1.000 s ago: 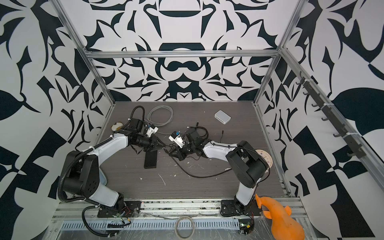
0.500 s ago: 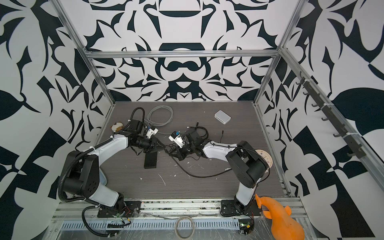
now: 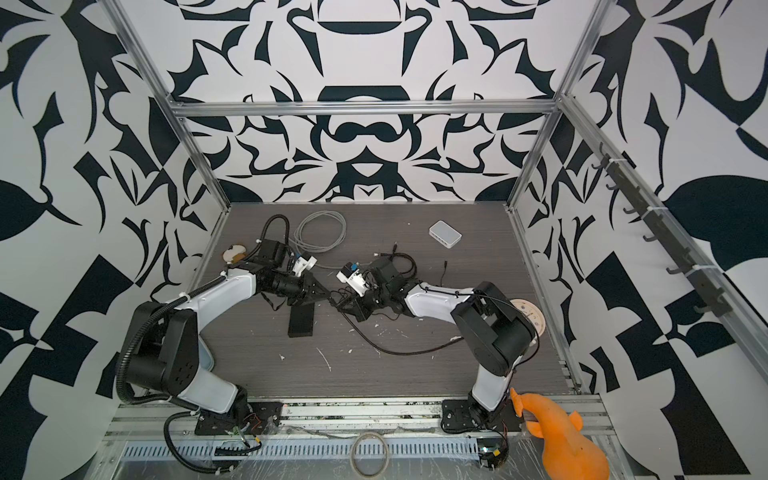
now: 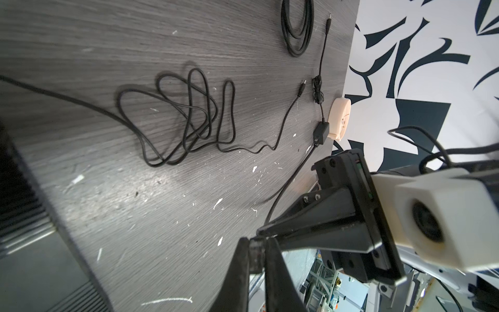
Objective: Insert the plug into the switch port
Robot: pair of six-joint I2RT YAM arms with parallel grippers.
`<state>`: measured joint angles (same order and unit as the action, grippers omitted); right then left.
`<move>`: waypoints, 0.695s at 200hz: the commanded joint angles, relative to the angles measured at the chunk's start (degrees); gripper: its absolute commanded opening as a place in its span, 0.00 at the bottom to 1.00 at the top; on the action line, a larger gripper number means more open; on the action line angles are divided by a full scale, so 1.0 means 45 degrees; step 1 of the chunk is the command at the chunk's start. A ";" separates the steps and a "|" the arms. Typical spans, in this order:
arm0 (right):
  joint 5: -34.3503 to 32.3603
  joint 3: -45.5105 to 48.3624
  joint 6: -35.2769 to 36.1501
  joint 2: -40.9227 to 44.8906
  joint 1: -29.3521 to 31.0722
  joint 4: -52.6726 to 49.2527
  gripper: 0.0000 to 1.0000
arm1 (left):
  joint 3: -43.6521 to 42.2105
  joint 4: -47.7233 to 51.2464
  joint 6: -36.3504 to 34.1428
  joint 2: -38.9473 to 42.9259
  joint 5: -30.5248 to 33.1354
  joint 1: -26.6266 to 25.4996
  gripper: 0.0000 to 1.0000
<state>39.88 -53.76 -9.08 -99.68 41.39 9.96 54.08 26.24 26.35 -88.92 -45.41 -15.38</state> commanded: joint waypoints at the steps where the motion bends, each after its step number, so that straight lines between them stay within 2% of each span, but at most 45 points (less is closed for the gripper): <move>1: -0.0034 -0.0200 0.0038 0.0241 0.0066 0.0254 0.00 | 0.0030 0.0145 -0.0168 0.0227 -0.0136 0.0042 0.09; 28: 0.0079 -0.0270 -0.0177 0.0198 0.0061 0.0269 0.00 | -0.0064 0.0203 -0.0785 0.0231 -0.0412 0.0043 0.03; 50: 0.0857 -0.0397 -0.0626 0.0153 0.0033 0.0496 0.20 | -0.0240 0.0004 -0.1282 0.0302 -0.0840 0.0040 0.01; 72: 0.1904 -0.0341 -0.1062 0.0043 -0.0060 0.1033 0.33 | -0.0196 0.0064 -0.1732 0.0446 -0.1051 0.0043 0.01; 97: 0.2417 -0.0143 -0.1502 -0.0297 -0.0379 0.1716 0.35 | -0.0132 0.0000 -0.2061 0.0705 -0.1307 0.0031 0.01; 139: 0.3920 0.0452 -0.2660 -0.0895 -0.0775 0.4640 0.35 | -0.0158 -0.0100 -0.2349 0.1090 -0.1841 -0.0045 0.01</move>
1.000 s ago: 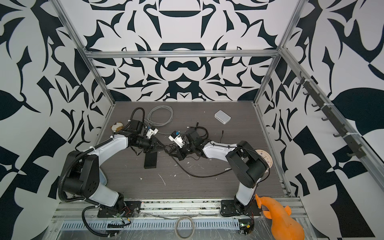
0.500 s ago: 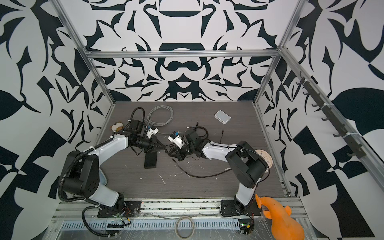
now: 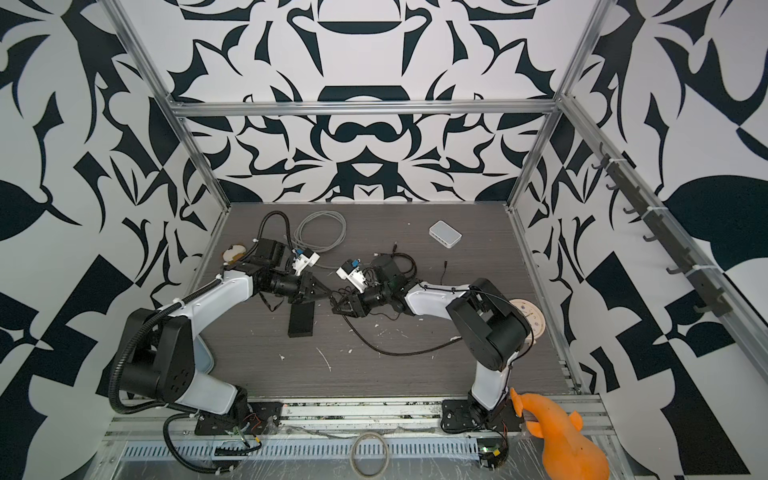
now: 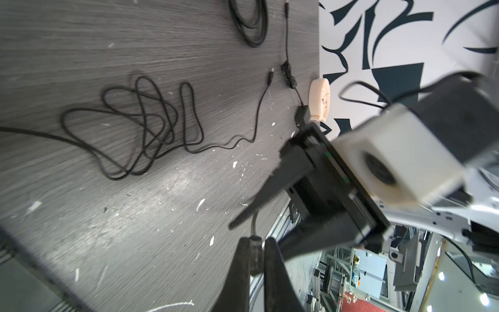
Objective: Insert the plug into the switch port
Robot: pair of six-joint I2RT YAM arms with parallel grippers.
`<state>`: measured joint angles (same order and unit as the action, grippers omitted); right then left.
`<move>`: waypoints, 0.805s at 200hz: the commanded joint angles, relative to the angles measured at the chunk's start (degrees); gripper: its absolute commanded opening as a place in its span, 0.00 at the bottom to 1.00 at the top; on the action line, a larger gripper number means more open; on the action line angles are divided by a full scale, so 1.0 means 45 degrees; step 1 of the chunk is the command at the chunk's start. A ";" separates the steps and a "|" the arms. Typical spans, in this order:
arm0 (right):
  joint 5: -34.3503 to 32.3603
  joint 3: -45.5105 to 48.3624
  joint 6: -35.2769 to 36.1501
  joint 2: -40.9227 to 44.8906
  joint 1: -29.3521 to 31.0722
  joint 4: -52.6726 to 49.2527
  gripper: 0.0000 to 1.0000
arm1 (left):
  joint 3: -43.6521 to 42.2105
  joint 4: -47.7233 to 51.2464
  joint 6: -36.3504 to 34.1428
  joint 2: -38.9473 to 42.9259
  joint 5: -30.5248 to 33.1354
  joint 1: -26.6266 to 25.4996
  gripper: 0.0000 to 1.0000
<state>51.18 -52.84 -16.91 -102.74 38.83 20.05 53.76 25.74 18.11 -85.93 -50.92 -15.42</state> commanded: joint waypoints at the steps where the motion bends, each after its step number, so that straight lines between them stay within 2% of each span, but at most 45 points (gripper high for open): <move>1: 0.1444 0.0262 -0.0965 -0.0225 -0.0199 0.2466 0.35 | -0.0088 0.0008 -0.0523 0.0434 -0.0618 -0.0043 0.01; 18: 0.1853 0.0364 -0.1119 -0.0414 -0.0230 0.3179 0.30 | -0.0145 0.0030 -0.0565 0.0464 -0.0620 -0.0056 0.01; 43: 0.2218 0.0682 -0.0987 -0.0206 -0.0230 0.3736 0.29 | -0.0229 0.0042 -0.0567 0.0552 -0.0599 -0.0055 0.01; 71: 0.1601 0.0688 -0.0401 0.0315 -0.0224 0.2705 0.33 | -0.0170 0.0066 -0.0510 0.0561 -0.0424 -0.0069 0.01; 83: 0.0662 0.0639 0.0160 0.0752 -0.0225 0.1593 0.38 | -0.0114 0.0099 -0.0417 0.0543 -0.0204 -0.0069 0.01; 106: -0.2706 0.0284 0.1298 0.1564 -0.0210 -0.1051 0.45 | -0.0033 0.0078 -0.0052 0.0566 0.0101 -0.0066 0.01; 120: -0.4353 0.0225 0.1620 0.2017 -0.0144 -0.1814 0.48 | 0.0006 0.0098 0.0168 0.0612 0.0277 -0.0050 0.01; 142: -0.6400 0.0153 0.2505 0.2609 0.0377 -0.2537 0.48 | 0.0133 0.0274 0.0456 0.0590 0.0627 -0.0053 0.01; 161: -0.7703 0.0353 0.3012 0.2843 0.0988 -0.2107 0.38 | 0.0138 0.0235 0.0641 0.0561 0.0726 -0.0067 0.01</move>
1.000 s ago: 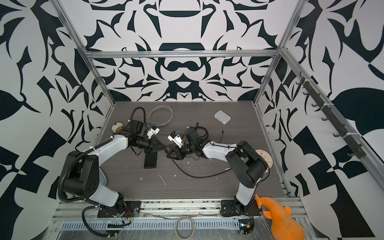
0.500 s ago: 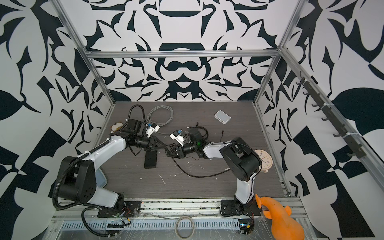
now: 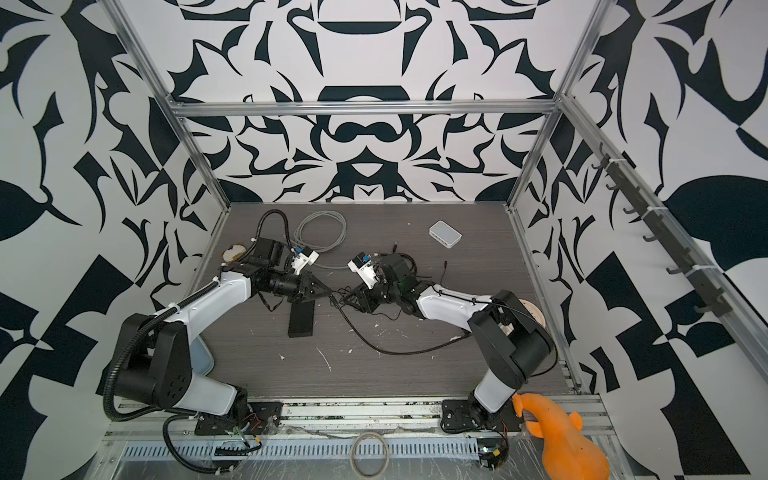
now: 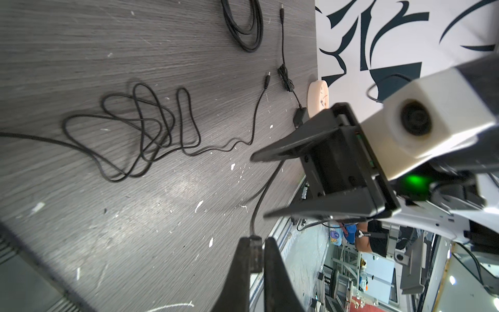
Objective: Insert the plug into the switch port
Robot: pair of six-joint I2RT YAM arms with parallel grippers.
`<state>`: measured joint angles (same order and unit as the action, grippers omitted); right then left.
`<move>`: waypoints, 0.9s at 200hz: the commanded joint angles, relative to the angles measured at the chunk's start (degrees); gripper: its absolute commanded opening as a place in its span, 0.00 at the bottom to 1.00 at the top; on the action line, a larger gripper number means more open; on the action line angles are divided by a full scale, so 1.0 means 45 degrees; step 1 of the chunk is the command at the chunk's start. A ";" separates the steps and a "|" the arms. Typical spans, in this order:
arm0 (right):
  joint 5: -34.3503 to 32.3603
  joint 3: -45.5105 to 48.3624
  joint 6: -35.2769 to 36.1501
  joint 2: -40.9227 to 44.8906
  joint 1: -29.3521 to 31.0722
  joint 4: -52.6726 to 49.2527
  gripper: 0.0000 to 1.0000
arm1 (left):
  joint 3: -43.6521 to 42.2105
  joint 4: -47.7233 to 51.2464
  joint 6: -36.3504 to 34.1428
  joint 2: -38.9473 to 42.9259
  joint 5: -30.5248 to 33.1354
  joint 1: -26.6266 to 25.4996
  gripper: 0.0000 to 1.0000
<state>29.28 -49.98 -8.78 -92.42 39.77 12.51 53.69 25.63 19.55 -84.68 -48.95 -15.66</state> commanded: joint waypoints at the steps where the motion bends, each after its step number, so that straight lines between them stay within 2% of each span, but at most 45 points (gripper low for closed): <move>1: -0.2864 -0.0253 0.1216 0.0564 0.0805 -0.0366 0.38 | 0.0145 0.0261 0.0332 0.0284 0.0290 -0.0005 0.01; 44: -0.2785 0.0330 0.1675 0.1025 0.1624 0.1230 0.39 | 0.0138 0.0184 0.0460 0.0226 0.0482 -0.0015 0.01; 89: -0.3007 -0.0101 0.1633 0.0673 0.1953 0.0833 0.39 | 0.0075 0.0060 0.0577 0.0207 0.0498 -0.0011 0.01; 180: -0.2813 -0.0896 0.1254 -0.0263 0.2044 0.1008 0.28 | 0.0023 -0.0050 0.0577 0.0123 0.0370 -0.0016 0.00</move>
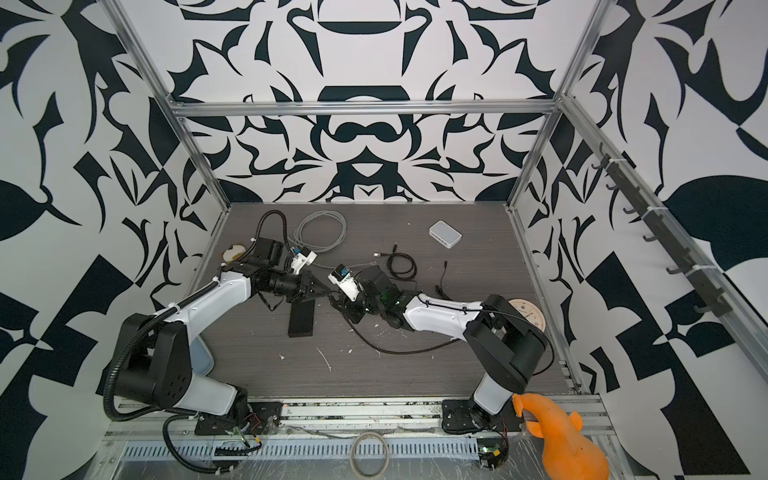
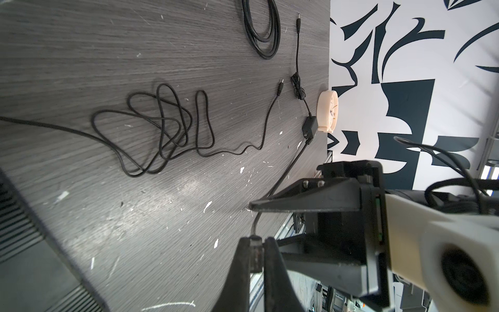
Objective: Insert the plug into the switch port
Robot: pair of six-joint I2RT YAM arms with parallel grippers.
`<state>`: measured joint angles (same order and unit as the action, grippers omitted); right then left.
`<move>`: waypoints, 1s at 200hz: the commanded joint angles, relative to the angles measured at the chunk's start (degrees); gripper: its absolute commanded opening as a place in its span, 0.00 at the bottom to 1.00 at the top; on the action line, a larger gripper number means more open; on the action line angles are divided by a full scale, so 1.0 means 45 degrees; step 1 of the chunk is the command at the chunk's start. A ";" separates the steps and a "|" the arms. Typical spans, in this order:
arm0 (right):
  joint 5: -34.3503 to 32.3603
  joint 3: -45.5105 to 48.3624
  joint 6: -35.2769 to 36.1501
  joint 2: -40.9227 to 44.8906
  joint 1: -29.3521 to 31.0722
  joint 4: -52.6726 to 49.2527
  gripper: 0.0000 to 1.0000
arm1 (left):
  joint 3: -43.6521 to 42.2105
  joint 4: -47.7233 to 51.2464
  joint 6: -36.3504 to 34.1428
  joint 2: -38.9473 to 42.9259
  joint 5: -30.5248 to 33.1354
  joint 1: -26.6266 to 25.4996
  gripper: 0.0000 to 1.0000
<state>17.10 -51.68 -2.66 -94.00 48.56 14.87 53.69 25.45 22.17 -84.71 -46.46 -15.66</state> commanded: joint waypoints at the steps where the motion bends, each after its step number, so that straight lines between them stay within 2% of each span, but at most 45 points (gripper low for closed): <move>1: -0.0109 -0.0522 -0.0109 0.0087 0.0090 0.0483 0.28 | 0.0022 -0.0021 -0.0015 0.0120 -0.0184 -0.0016 0.00; 21: -0.0196 -0.0527 -0.0191 0.0055 0.0150 0.0629 0.26 | -0.0017 -0.0032 -0.0025 0.0136 -0.0184 -0.0015 0.00; 46: -0.0207 -0.0711 -0.0123 -0.0045 0.0232 0.0621 0.18 | -0.0054 -0.0036 -0.0030 0.0074 -0.0198 -0.0006 0.00; 127: -0.0266 -0.1000 -0.0219 -0.0255 0.0262 0.0764 0.13 | -0.0085 -0.0038 -0.0045 0.0013 -0.0199 0.0002 0.00; 145: -0.0208 -0.0920 -0.0242 -0.0173 0.0264 0.0834 0.00 | -0.0083 -0.0017 -0.0058 -0.0024 -0.0127 -0.0003 0.00; 153: -0.0152 -0.0913 -0.0193 -0.0165 0.0254 0.0773 0.00 | -0.0059 0.0004 -0.0026 -0.0043 0.0012 -0.0010 0.00; 162: -0.0114 -0.0913 -0.0057 -0.0169 0.0260 0.0599 0.00 | -0.0038 0.0065 0.0031 -0.0080 0.0254 0.0000 0.08; 169: -0.0076 -0.0901 0.0064 -0.0204 0.0246 0.0460 0.00 | 0.0015 0.0146 0.0070 -0.0112 0.0501 0.0004 0.21; 180: 0.0059 -0.0826 0.0340 -0.0292 0.0264 0.0240 0.00 | 0.0094 0.0261 0.0147 -0.0131 0.0914 0.0050 0.36; 200: 0.0503 -0.0965 0.1080 -0.0810 0.0264 -0.0544 0.00 | 0.0224 0.0676 0.0343 -0.0059 0.2033 0.0332 0.52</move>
<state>17.19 -53.54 -1.76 -95.85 49.39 14.31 53.71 25.34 23.27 -84.86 -42.98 -15.31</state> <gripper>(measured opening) 0.070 0.447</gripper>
